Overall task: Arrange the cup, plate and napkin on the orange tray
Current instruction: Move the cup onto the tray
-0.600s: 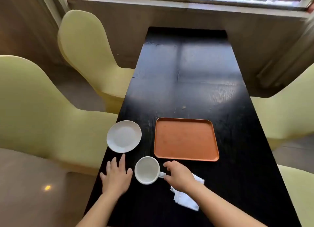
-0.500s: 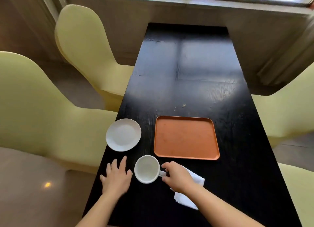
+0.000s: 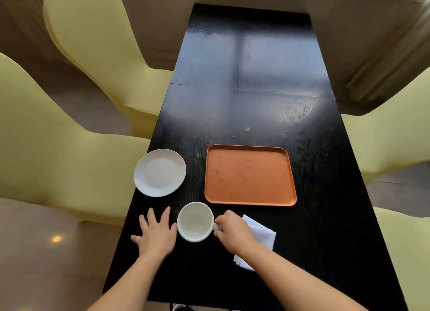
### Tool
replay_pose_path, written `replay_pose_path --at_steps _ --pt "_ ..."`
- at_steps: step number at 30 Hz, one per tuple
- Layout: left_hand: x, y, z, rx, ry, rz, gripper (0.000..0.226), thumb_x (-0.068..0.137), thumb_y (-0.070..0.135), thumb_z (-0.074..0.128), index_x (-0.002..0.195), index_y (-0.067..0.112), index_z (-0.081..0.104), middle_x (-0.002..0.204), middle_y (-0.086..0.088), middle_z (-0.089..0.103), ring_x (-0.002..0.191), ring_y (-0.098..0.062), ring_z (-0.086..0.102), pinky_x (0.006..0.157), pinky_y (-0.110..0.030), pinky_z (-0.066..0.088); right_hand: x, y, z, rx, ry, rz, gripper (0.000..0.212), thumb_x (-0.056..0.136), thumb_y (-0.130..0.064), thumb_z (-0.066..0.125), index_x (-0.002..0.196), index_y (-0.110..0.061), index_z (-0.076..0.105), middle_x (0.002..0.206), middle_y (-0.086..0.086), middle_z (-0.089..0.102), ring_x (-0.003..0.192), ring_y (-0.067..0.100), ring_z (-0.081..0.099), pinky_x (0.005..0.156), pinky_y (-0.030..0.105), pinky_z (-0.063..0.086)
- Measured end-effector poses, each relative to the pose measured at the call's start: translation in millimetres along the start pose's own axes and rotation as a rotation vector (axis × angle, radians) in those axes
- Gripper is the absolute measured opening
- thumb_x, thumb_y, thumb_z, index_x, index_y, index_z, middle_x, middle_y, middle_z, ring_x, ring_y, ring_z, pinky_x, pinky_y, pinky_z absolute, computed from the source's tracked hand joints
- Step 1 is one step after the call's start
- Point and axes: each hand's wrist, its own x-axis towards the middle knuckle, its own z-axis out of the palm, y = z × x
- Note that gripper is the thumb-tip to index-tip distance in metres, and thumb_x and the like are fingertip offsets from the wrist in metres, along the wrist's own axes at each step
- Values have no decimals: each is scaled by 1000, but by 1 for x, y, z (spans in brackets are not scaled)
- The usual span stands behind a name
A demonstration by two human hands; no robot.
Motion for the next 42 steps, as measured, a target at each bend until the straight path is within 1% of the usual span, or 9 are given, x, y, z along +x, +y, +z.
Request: replay_pose_path --at_steps 7,15,21,27,29,32,34,36,42 --pt "7 5 10 51 21 -19 62 96 56 32 150 47 2 163 -12 -8 146 -43 -12 103 -77 20 6 3 8 -22 2 -38 21 95 -26 59 93 -7 66 98 8 54 92 35 60 70 36 40" --pt "7 9 19 70 50 -30 65 95 59 26 151 43 -4 162 -15 -12 145 -46 -16 103 -80 15 5 12 9 114 96 -67 25 98 -27 59 87 -6 67 94 7 55 83 28 59 75 40 49" --pt "7 13 31 35 91 -58 67 93 65 17 151 43 -7 162 -15 -15 144 -44 -21 104 -81 5 -7 28 -8 206 236 -65 18 96 -22 64 86 -9 71 84 -4 51 75 15 53 64 19 34" --pt "5 1 46 13 161 -78 67 89 69 9 148 47 -14 162 -12 -19 143 -39 -29 105 -79 -5 -11 38 -39 273 368 -57 8 93 -20 71 88 -13 73 81 -8 55 73 5 55 63 14 41" --pt "1 -9 49 8 194 -103 69 86 71 5 149 47 -13 163 -12 -17 144 -37 -29 105 -78 -7 -7 41 -47 297 415 -17 8 93 -22 69 88 -17 72 82 -8 58 76 3 56 63 13 40" --pt "14 8 57 12 224 -80 70 86 70 6 150 47 -9 164 -13 -9 146 -36 -23 104 -77 -6 10 68 -72 313 575 98 7 95 -22 67 91 -18 71 84 -7 61 77 1 56 64 13 37" --pt "12 12 54 12 238 -90 70 87 70 9 150 46 -8 164 -14 -4 147 -37 -19 105 -77 -4 18 82 -85 332 636 185 12 95 -25 66 88 -17 71 84 -5 64 77 5 57 63 19 39" --pt "11 8 57 29 259 -92 70 88 69 12 151 45 -6 164 -15 -1 148 -38 -16 105 -77 -3 28 95 -90 341 669 275 21 96 -28 64 83 -14 73 83 1 68 77 15 61 62 28 41" --pt "12 9 60 45 276 -93 71 87 69 11 151 44 -5 164 -14 -2 148 -39 -13 106 -77 -1 55 120 -110 415 768 479 25 95 -27 61 84 -9 74 86 10 72 84 28 66 78 43 55"
